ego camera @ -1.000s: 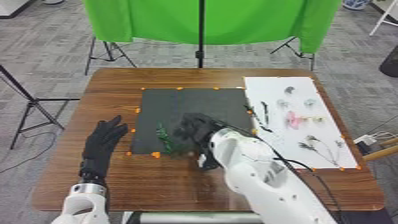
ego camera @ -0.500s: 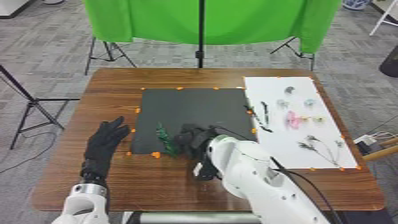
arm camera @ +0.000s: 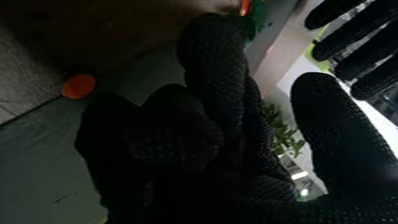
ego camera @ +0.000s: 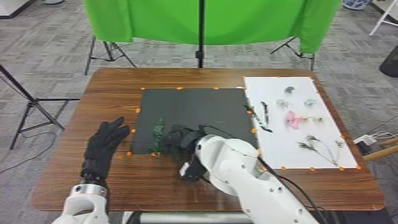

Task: Arrange flowers

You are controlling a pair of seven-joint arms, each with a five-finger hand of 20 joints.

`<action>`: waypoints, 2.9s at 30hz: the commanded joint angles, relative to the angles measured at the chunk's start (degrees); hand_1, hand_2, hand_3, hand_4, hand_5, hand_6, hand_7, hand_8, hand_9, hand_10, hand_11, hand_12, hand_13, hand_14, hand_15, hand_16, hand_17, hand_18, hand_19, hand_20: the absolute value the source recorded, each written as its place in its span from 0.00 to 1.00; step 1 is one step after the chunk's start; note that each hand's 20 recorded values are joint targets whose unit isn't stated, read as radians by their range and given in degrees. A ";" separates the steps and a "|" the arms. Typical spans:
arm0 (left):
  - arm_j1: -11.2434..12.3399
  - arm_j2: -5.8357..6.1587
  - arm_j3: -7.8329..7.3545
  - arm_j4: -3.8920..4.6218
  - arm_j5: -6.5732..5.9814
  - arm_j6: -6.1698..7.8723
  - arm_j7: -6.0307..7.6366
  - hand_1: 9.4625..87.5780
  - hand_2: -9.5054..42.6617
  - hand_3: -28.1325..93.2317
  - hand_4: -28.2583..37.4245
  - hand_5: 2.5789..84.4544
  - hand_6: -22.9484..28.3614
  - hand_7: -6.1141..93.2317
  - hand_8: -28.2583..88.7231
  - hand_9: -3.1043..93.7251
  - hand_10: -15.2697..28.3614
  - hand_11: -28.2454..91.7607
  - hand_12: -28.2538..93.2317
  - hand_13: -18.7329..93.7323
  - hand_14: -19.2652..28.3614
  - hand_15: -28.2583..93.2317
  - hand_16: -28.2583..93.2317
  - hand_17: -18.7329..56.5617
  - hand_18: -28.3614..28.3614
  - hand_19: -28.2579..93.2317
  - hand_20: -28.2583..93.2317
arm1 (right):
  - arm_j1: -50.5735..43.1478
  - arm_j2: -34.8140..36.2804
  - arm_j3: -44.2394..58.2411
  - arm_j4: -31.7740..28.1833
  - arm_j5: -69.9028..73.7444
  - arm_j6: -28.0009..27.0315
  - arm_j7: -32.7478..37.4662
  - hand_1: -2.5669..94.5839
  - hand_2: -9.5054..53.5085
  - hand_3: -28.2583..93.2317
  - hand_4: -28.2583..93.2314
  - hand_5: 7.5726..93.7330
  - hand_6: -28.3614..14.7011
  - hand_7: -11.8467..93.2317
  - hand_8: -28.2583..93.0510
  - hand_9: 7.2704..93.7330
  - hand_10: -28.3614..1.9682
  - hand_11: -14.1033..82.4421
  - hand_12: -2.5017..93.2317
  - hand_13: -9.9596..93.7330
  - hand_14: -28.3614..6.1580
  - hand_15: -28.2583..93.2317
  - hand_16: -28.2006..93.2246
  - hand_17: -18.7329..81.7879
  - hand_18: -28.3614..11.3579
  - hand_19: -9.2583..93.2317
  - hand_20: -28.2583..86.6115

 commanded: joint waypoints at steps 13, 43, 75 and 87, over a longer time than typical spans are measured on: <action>2.38 -0.96 -0.43 -1.15 -0.38 2.70 3.07 0.13 0.25 0.75 0.00 0.53 0.52 0.14 0.19 0.51 0.64 0.35 0.35 0.49 0.71 0.32 0.25 0.37 0.69 0.29 0.41 | -17.02 17.27 28.91 -21.74 -3.93 22.20 -11.59 0.33 0.18 0.76 0.21 0.70 0.56 0.25 0.18 0.79 0.34 0.39 0.29 0.85 0.50 0.70 0.49 0.71 0.27 1.00 0.66; 2.46 -1.12 -1.47 -1.81 0.97 0.73 0.37 0.20 0.16 0.77 0.07 0.53 0.51 0.15 0.19 0.48 0.62 0.36 0.35 0.48 0.71 0.32 0.26 0.37 0.71 0.30 0.43 | -41.96 20.69 53.14 -10.17 -28.75 11.57 -9.22 0.44 0.00 0.74 0.01 0.68 0.56 0.27 0.19 0.74 0.43 0.37 0.27 0.82 0.59 0.77 0.49 0.70 0.31 1.00 0.72; 2.50 -1.54 -1.14 -1.54 0.99 -1.67 -1.37 0.19 0.17 0.77 0.06 0.53 0.51 0.15 0.19 0.49 0.63 0.36 0.35 0.49 0.71 0.32 0.27 0.36 0.71 0.30 0.42 | -19.44 2.50 19.58 -11.52 -15.63 31.31 -8.14 0.64 0.00 0.69 0.12 0.85 0.67 0.39 0.38 0.96 0.62 0.49 0.40 0.97 0.78 0.75 0.51 0.84 0.40 1.00 0.80; 2.36 -1.10 -0.96 -1.53 1.10 -1.84 -1.80 0.19 0.18 0.76 0.06 0.53 0.51 0.15 0.19 0.49 0.63 0.36 0.35 0.49 0.71 0.32 0.26 0.36 0.71 0.30 0.42 | -14.61 -1.42 9.35 -4.58 -13.06 31.11 -6.25 0.65 0.00 0.68 0.13 0.85 0.65 0.39 0.38 0.96 0.61 0.49 0.39 0.98 0.78 0.75 0.51 0.85 0.41 1.00 0.81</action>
